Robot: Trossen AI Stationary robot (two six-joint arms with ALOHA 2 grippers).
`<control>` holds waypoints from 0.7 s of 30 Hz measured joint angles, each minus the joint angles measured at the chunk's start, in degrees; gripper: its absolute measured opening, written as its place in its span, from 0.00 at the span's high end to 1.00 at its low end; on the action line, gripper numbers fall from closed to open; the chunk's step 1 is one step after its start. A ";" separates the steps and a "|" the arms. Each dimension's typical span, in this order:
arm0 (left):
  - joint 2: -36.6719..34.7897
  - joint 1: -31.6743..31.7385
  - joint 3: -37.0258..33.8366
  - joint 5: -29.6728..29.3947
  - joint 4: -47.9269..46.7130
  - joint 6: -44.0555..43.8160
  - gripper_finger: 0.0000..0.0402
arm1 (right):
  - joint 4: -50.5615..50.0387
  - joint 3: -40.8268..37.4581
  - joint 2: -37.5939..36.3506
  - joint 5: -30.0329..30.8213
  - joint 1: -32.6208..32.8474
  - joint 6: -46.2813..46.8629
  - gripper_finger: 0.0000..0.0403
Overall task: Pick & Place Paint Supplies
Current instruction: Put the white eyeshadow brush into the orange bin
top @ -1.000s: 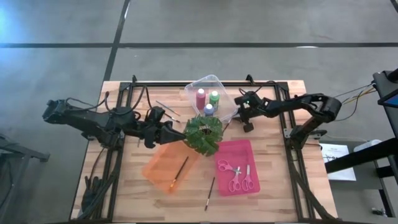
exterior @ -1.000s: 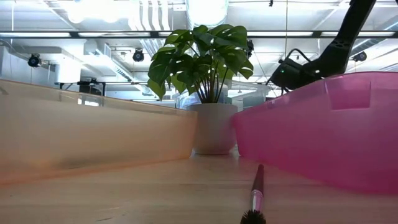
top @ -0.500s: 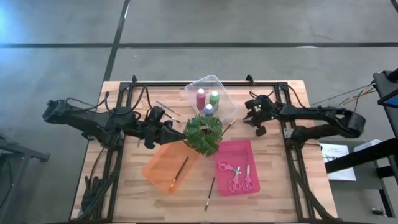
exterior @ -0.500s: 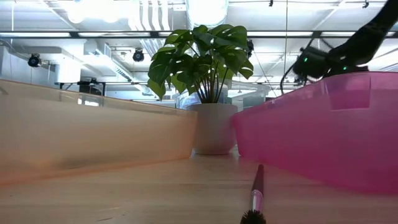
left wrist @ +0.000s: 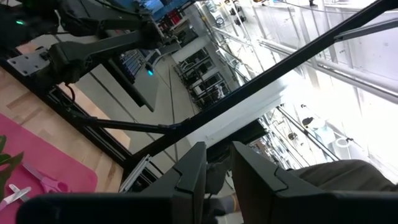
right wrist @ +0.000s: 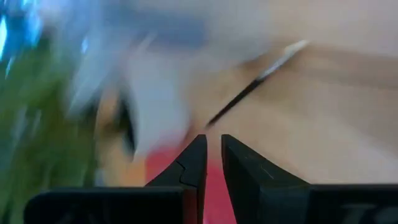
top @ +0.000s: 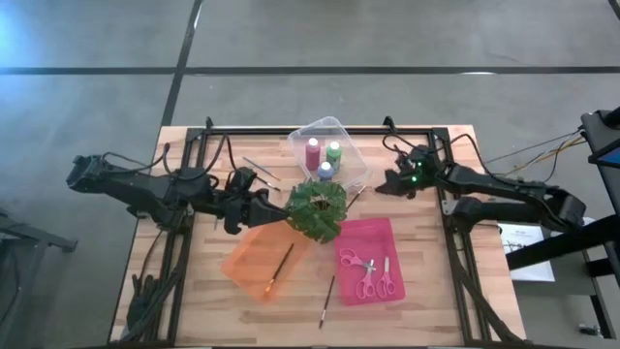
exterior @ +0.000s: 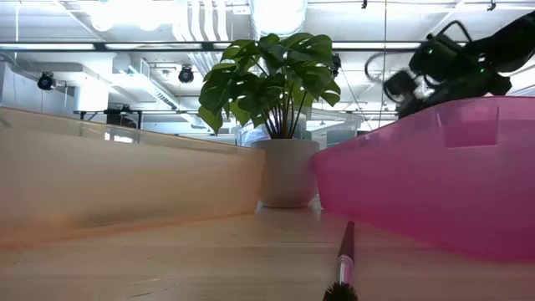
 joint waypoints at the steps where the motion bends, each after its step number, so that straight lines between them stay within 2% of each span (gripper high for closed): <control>1: 0.00 0.00 0.00 -0.01 -0.01 0.02 0.79 | -0.22 0.00 -1.05 -3.22 0.02 -3.78 0.88; 3: 0.00 0.00 0.00 -0.01 -0.01 0.02 0.79 | -1.11 0.02 -3.11 -8.26 0.02 -8.01 0.88; 5: 0.00 0.00 0.00 -0.01 -0.01 0.02 0.79 | -3.63 0.04 -4.76 -11.31 -0.01 -7.05 0.88; 8: 0.00 0.00 0.00 -0.01 0.01 0.00 0.79 | -6.21 0.02 -6.58 -11.88 0.03 -14.71 0.88; 15: 0.00 -0.02 0.00 -0.22 0.12 -0.04 0.79 | -9.25 0.02 -7.62 -7.90 -0.02 -35.94 0.87; 18: 0.00 -0.04 0.00 -0.99 0.11 -0.02 0.79 | -9.19 0.02 -6.78 -5.24 -0.06 -44.29 0.80; 21: 0.00 -0.04 0.00 -1.51 0.12 -0.05 0.79 | -8.82 0.02 -5.79 2.26 -0.50 -49.03 0.69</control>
